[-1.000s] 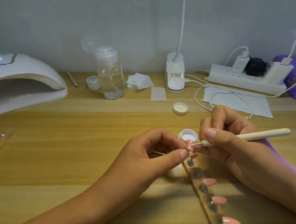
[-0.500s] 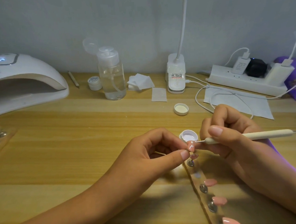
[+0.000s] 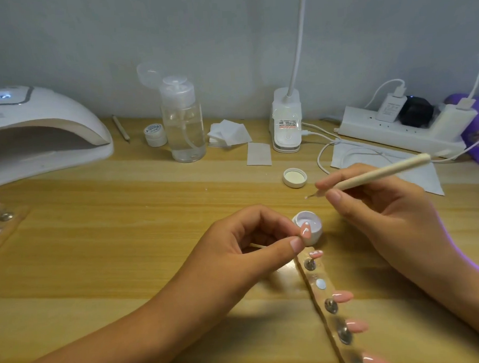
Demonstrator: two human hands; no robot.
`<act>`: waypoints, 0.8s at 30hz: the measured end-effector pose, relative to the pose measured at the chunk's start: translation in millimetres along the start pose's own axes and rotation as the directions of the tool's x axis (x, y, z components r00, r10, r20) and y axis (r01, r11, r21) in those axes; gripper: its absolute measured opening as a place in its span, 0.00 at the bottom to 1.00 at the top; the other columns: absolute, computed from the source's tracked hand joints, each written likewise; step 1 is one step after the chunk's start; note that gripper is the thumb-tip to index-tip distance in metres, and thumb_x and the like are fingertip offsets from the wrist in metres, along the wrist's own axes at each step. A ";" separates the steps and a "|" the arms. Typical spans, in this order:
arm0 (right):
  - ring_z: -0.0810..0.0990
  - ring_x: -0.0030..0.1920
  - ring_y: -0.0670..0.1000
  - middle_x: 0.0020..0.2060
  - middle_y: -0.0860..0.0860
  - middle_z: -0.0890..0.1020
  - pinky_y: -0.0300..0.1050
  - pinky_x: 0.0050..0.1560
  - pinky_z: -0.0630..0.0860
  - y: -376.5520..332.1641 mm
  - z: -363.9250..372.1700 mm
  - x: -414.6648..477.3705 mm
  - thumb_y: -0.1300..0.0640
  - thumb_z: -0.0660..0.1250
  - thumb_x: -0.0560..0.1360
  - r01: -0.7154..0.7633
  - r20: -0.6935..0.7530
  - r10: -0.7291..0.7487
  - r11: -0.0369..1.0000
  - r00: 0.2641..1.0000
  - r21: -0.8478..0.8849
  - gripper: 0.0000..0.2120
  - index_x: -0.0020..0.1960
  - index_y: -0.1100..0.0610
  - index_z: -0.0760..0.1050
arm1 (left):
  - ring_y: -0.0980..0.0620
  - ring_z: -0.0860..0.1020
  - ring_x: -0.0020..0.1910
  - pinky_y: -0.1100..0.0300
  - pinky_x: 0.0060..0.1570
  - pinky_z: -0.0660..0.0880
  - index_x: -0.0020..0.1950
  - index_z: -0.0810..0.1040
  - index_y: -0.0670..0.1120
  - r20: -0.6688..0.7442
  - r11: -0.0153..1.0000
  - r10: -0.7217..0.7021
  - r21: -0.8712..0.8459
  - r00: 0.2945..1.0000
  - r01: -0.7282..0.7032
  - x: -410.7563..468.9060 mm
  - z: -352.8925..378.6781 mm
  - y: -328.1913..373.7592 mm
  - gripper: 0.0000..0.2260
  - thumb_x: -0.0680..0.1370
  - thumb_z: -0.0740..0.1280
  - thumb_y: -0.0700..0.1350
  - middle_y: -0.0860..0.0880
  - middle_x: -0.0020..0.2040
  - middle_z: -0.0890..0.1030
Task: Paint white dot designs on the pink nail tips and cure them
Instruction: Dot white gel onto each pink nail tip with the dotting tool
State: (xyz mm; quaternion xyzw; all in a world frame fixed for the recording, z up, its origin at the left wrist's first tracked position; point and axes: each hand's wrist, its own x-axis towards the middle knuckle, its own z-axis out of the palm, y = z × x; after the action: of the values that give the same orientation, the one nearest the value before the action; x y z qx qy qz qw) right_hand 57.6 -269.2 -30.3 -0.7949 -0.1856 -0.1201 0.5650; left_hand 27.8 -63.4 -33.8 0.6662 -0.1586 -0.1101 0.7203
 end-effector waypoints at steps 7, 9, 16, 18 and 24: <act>0.76 0.44 0.53 0.43 0.45 0.81 0.46 0.44 0.74 4.5 2.6 -0.8 0.47 0.68 0.76 0.052 0.087 -0.040 0.989 0.995 -0.140 0.07 0.47 0.49 0.80 | 0.63 0.76 0.36 0.72 0.38 0.73 0.41 0.83 0.54 -0.048 0.999 -0.014 -0.051 0.999 0.012 0.6 -1.1 1.5 0.04 0.69 0.71 0.45 0.57 0.36 0.81; 0.76 0.43 0.53 0.43 0.45 0.80 0.46 0.43 0.74 5.2 3.0 -0.7 0.46 0.68 0.75 0.083 0.121 -0.064 0.984 0.991 -0.158 0.07 0.47 0.49 0.79 | 0.63 0.76 0.35 0.72 0.37 0.72 0.41 0.83 0.53 -0.055 0.999 -0.015 -0.053 0.998 0.012 1.0 -0.9 1.6 0.04 0.69 0.71 0.45 0.57 0.36 0.81; 0.74 0.42 0.53 0.42 0.44 0.79 0.47 0.41 0.73 6.2 2.6 0.4 0.45 0.63 0.74 0.102 0.158 -0.073 0.977 0.985 -0.187 0.09 0.47 0.47 0.78 | 0.64 0.77 0.36 0.71 0.38 0.73 0.40 0.83 0.53 -0.051 0.998 -0.021 -0.064 0.998 0.018 1.8 -1.0 1.6 0.04 0.69 0.71 0.44 0.57 0.36 0.82; 0.74 0.41 0.53 0.42 0.44 0.79 0.46 0.41 0.72 5.8 2.6 0.4 0.44 0.64 0.74 0.098 0.164 -0.068 0.978 0.984 -0.184 0.10 0.47 0.48 0.79 | 0.63 0.77 0.36 0.71 0.38 0.73 0.41 0.83 0.53 -0.054 0.998 -0.021 -0.063 0.998 0.017 2.2 -0.7 1.5 0.04 0.69 0.71 0.44 0.56 0.36 0.82; 0.77 0.43 0.56 0.42 0.50 0.81 0.47 0.45 0.75 2.8 1.0 -0.5 0.49 0.68 0.73 0.011 0.081 -0.007 0.999 0.997 -0.051 0.07 0.46 0.50 0.81 | 0.62 0.76 0.34 0.71 0.36 0.73 0.40 0.83 0.52 -0.054 0.997 -0.018 -0.080 0.998 0.014 1.8 0.1 2.8 0.04 0.70 0.70 0.44 0.56 0.35 0.81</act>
State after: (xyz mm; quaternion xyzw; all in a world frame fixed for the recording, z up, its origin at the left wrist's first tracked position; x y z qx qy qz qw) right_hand 58.3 -269.1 -33.2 -0.8126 -0.2087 -0.0948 0.5359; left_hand 29.2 -63.9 -30.9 0.6412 -0.1288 -0.1038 0.7493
